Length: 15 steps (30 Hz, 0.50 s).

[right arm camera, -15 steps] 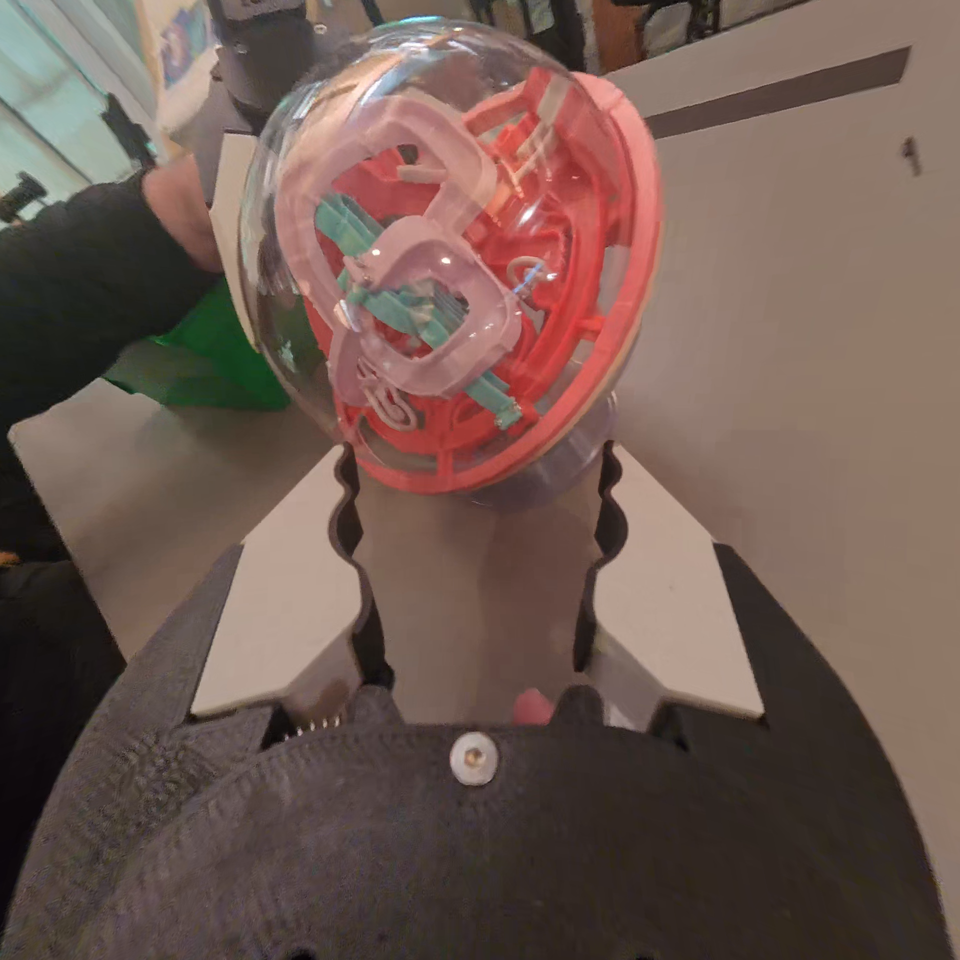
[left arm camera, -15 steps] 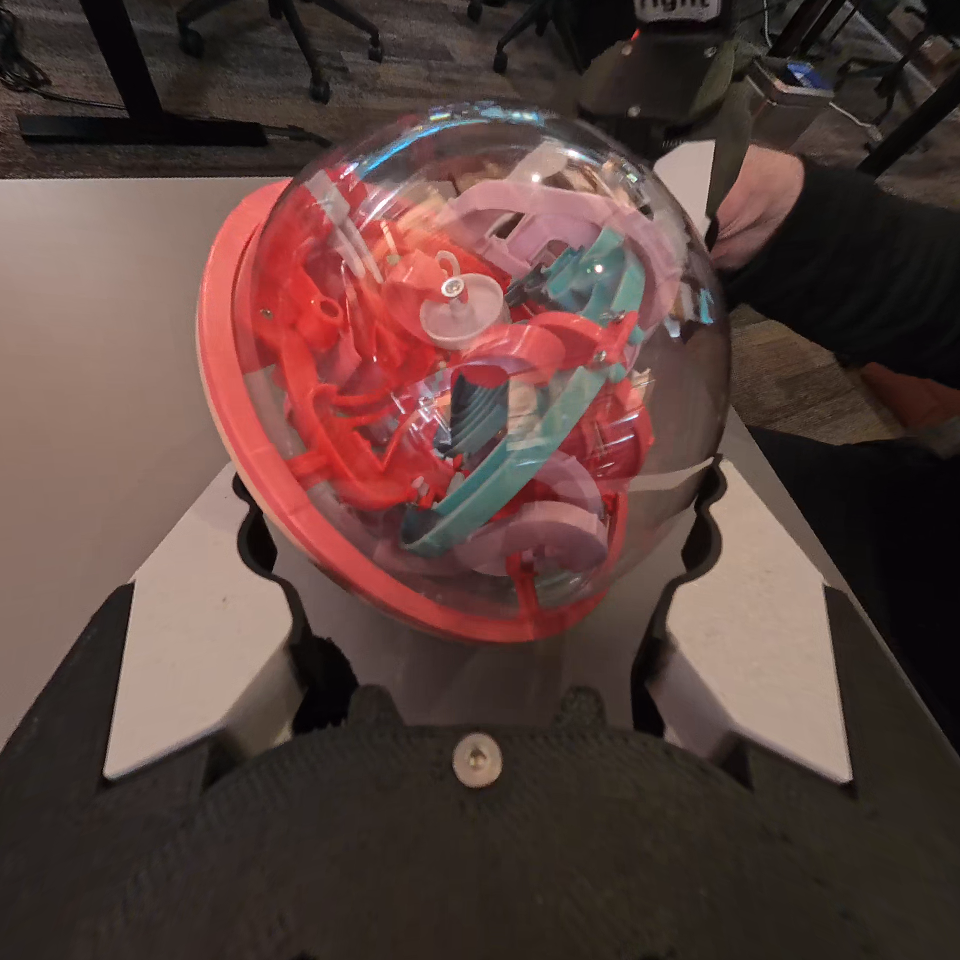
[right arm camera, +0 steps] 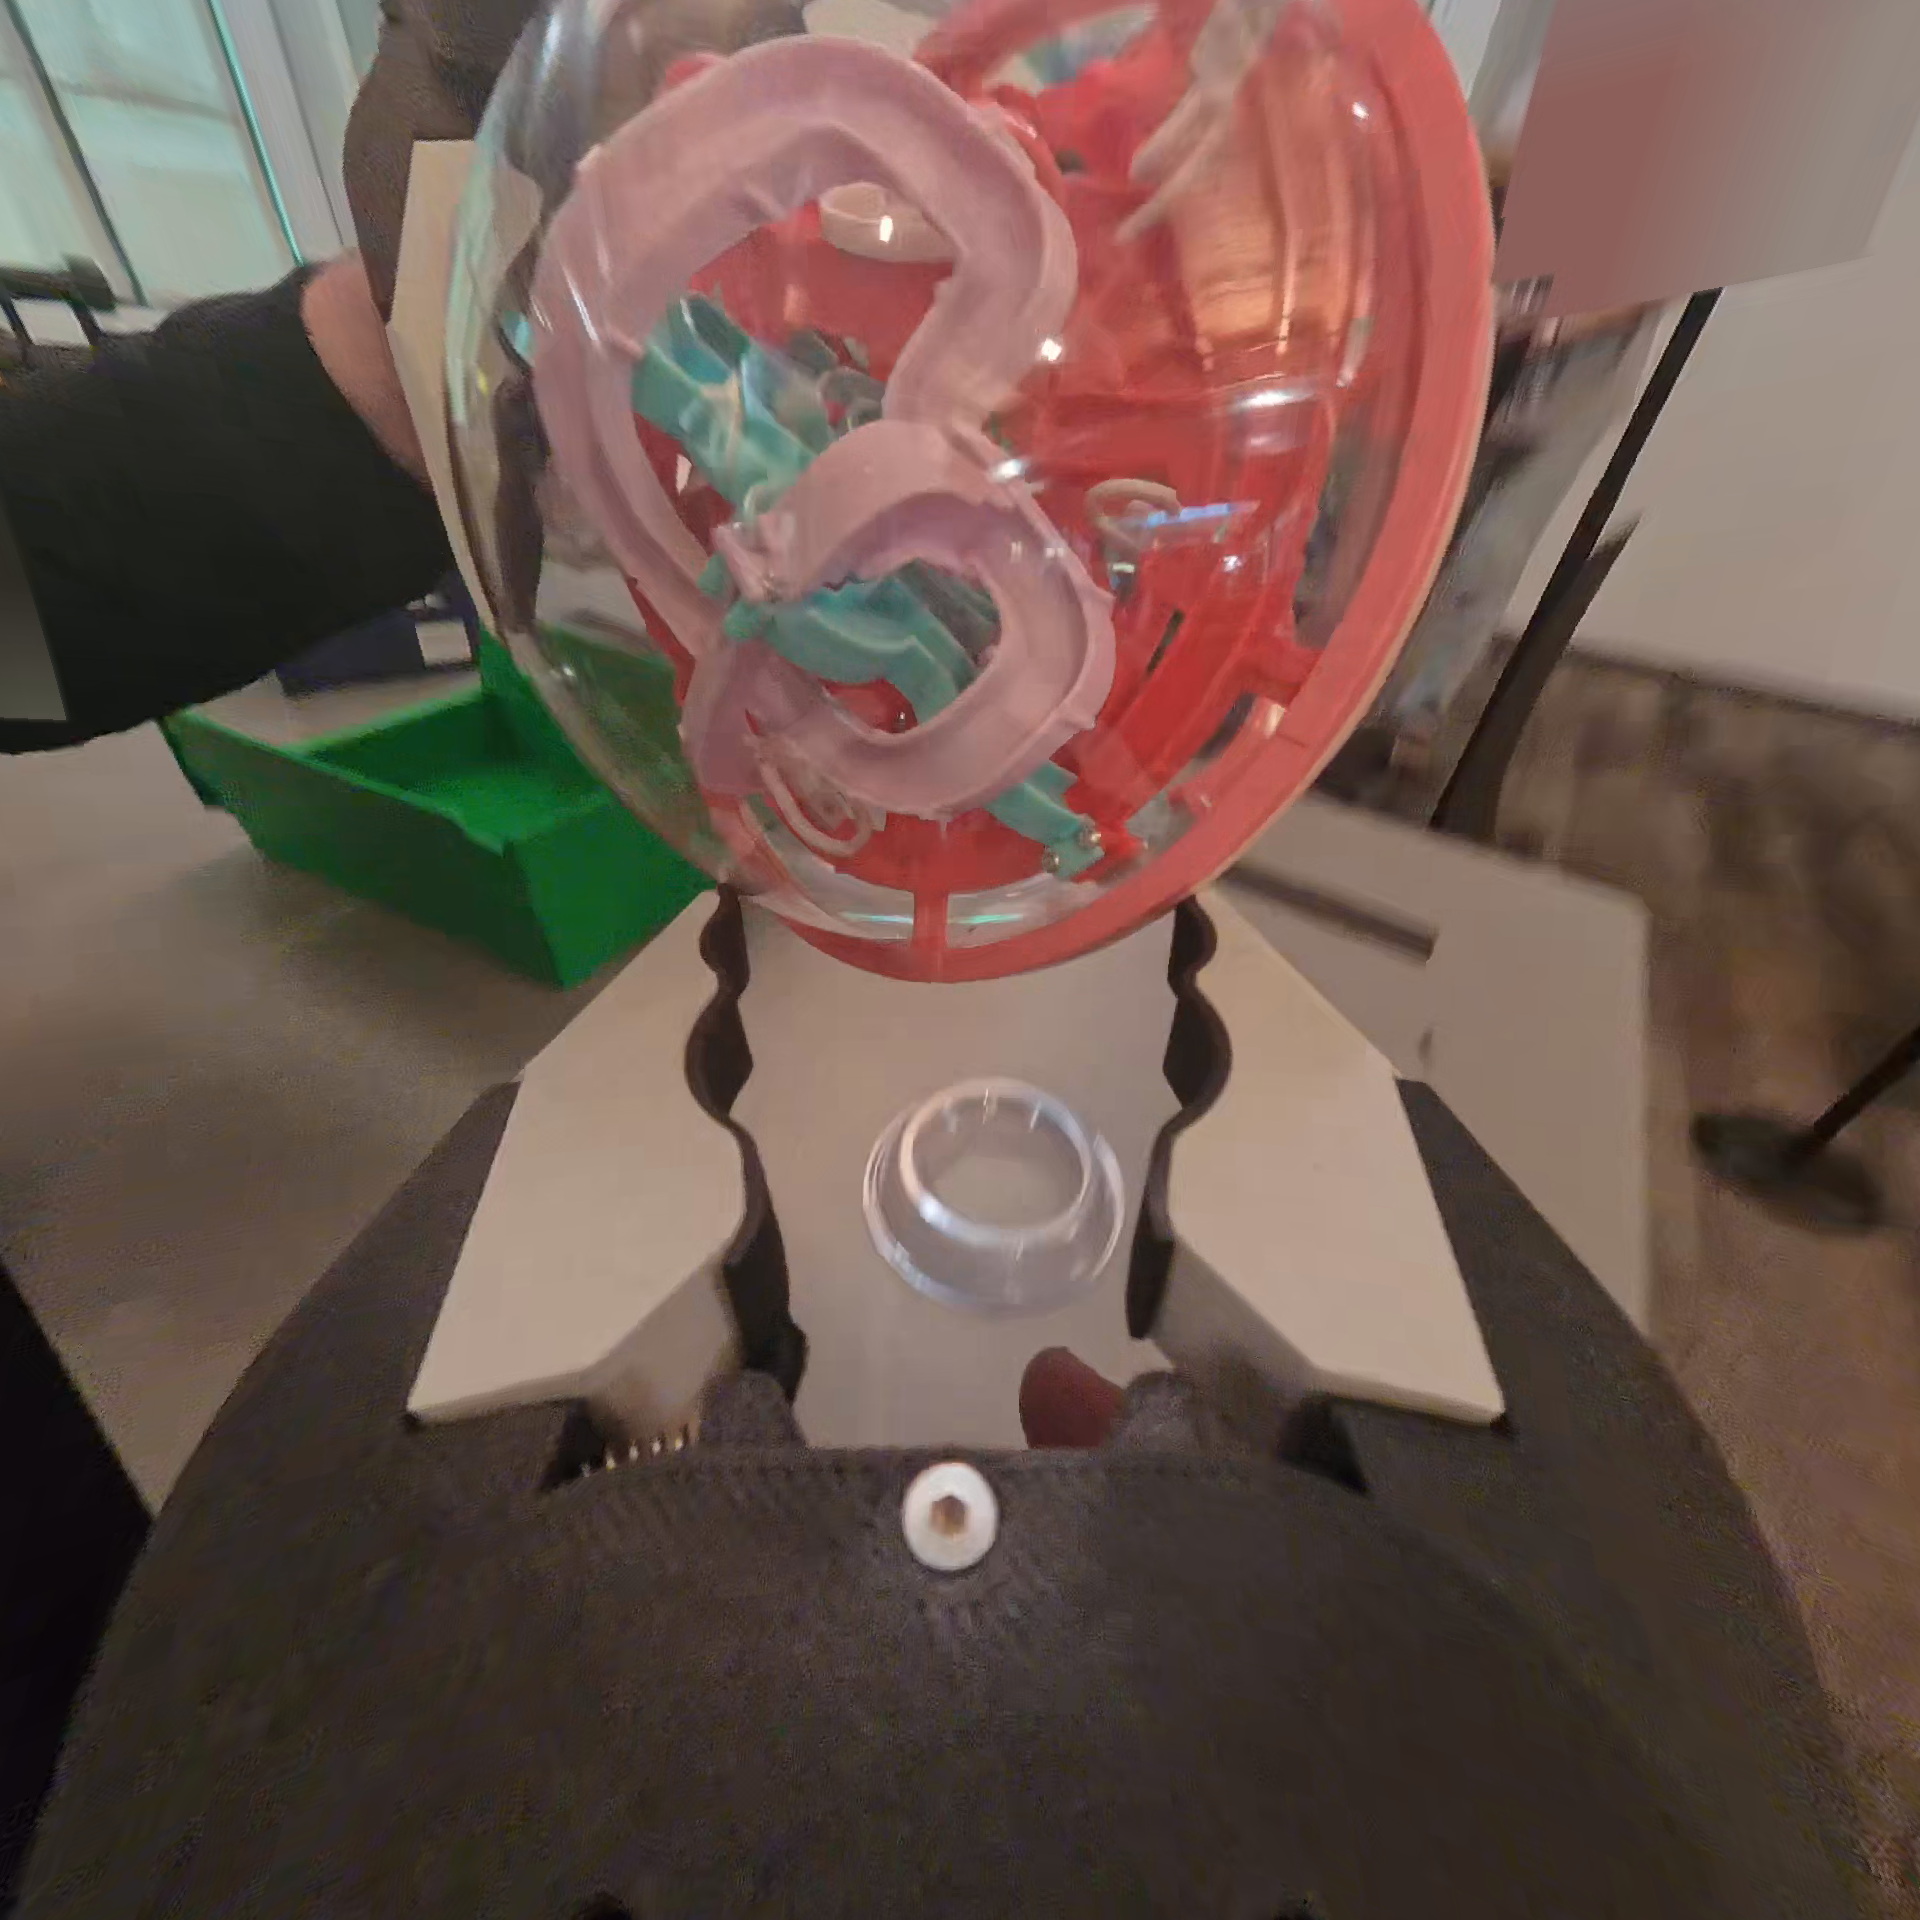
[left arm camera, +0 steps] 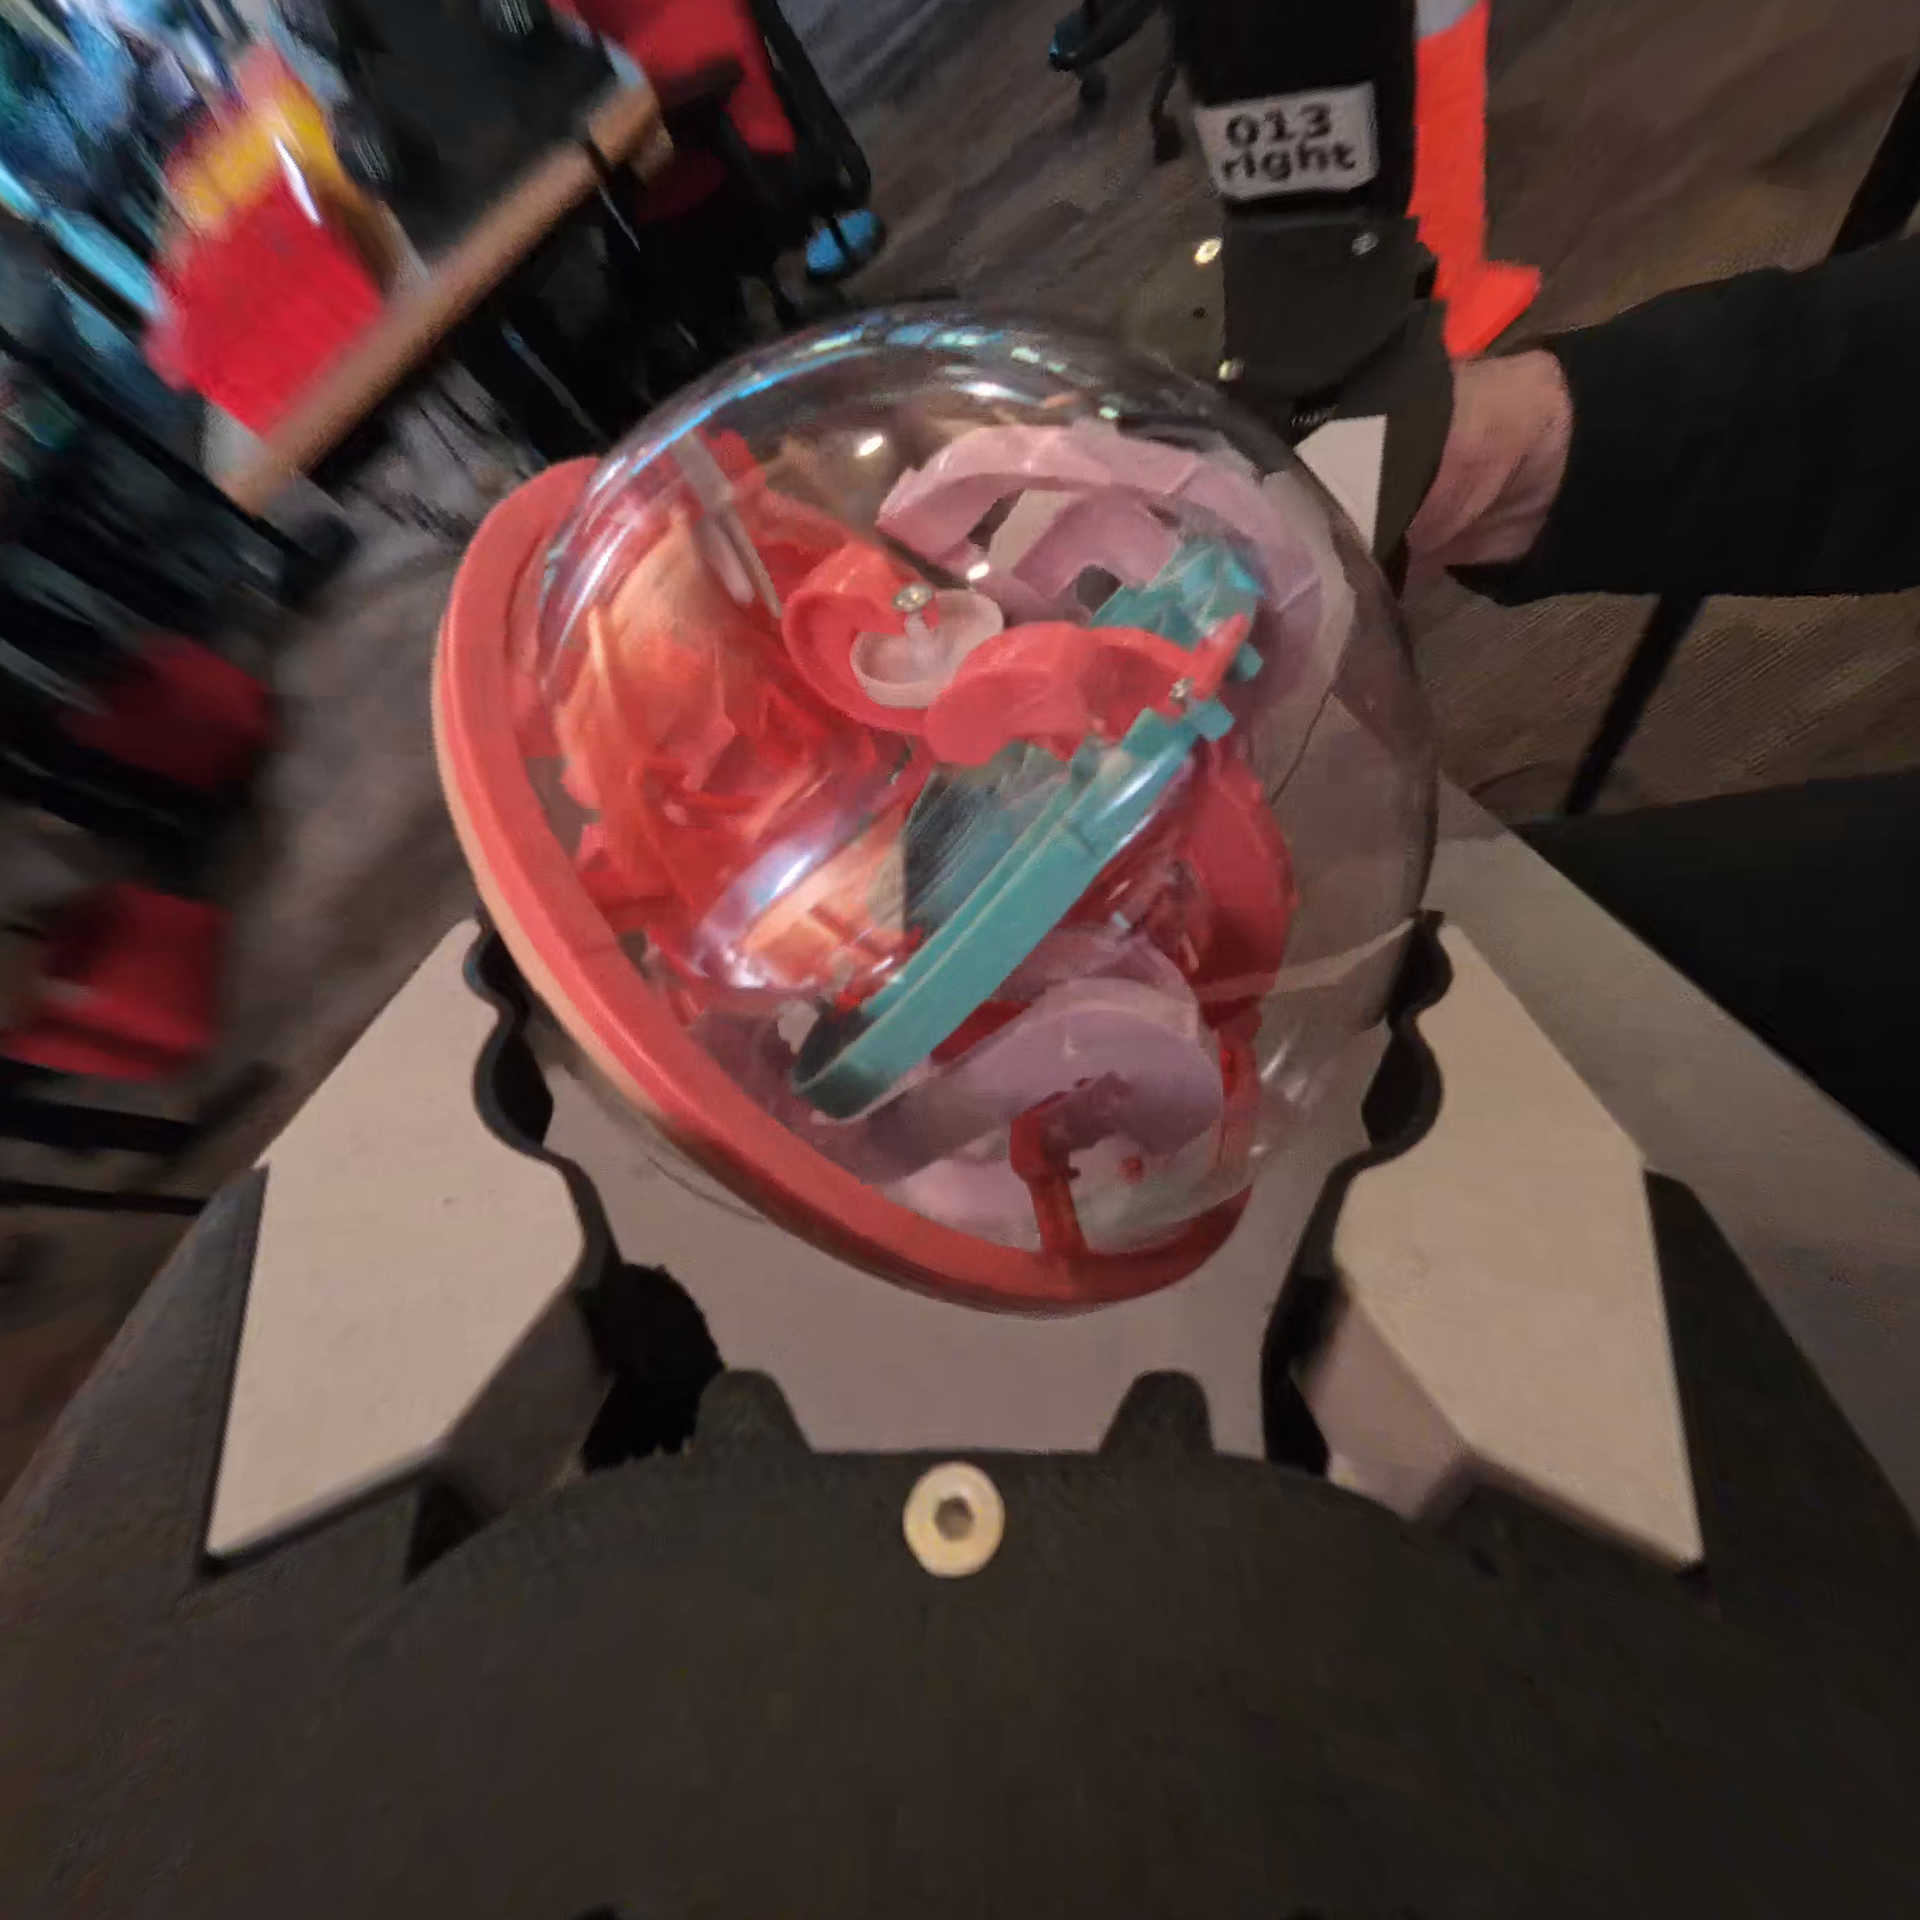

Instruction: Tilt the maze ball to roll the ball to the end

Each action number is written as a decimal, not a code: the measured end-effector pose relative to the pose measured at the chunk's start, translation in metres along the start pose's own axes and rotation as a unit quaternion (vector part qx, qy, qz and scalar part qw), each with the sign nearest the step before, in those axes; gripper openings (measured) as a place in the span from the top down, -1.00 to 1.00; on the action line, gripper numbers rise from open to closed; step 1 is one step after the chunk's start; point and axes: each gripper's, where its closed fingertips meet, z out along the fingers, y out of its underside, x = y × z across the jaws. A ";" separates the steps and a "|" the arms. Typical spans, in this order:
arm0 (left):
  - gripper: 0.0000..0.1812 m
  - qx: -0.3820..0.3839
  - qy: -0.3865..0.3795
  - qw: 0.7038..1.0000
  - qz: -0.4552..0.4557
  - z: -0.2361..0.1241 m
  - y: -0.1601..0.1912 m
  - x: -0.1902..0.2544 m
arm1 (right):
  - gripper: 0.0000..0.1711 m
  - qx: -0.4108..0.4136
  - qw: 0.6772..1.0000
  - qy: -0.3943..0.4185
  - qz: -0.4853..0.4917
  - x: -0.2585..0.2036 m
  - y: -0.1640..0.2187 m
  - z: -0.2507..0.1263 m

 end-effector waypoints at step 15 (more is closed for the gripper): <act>-0.72 0.123 -0.117 0.957 0.234 -0.106 -0.207 0.088 | 0.12 0.065 0.985 0.024 -0.157 -0.084 -0.141 -0.041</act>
